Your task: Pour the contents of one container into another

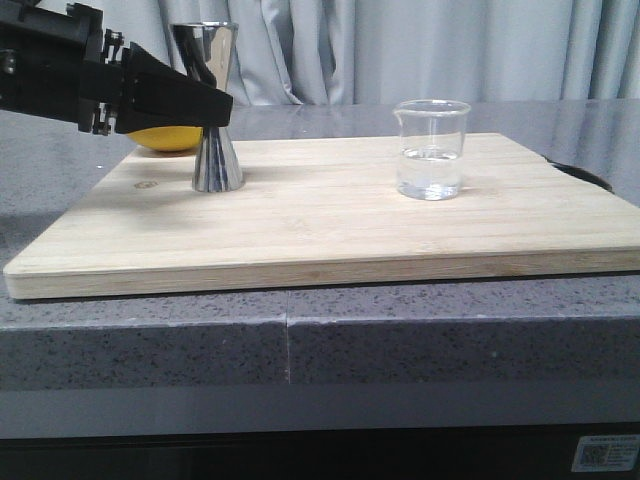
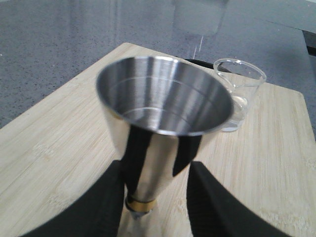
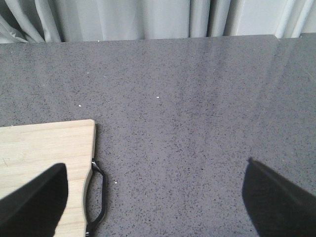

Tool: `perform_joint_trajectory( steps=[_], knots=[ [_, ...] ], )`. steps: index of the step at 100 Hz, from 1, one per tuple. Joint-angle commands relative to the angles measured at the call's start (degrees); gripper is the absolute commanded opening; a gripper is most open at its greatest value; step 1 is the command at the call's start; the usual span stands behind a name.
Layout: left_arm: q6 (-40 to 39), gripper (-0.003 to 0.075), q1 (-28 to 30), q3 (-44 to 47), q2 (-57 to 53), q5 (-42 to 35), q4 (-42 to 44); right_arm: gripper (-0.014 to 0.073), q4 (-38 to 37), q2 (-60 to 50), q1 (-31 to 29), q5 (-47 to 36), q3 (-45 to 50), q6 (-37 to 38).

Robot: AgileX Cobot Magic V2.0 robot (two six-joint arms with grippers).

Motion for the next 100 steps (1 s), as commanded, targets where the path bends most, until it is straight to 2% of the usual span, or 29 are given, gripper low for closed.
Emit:
perform_joint_trajectory(
  steps=[1, 26, 100],
  knots=[
    [0.3, 0.0216, -0.6, -1.6, -2.2, 3.1, -3.7, 0.0648, -0.1, 0.0, 0.2, -4.9, -2.1, -0.6],
    [0.3, 0.0156, -0.6, -1.6, -2.2, 3.1, -3.7, 0.0648, -0.1, 0.0, 0.2, -5.0, -2.1, -0.6],
    [0.3, 0.0144, -0.6, -1.6, -2.2, 3.1, -3.7, 0.0648, 0.3, 0.0, 0.2, -5.8, -2.1, -0.6]
  ],
)
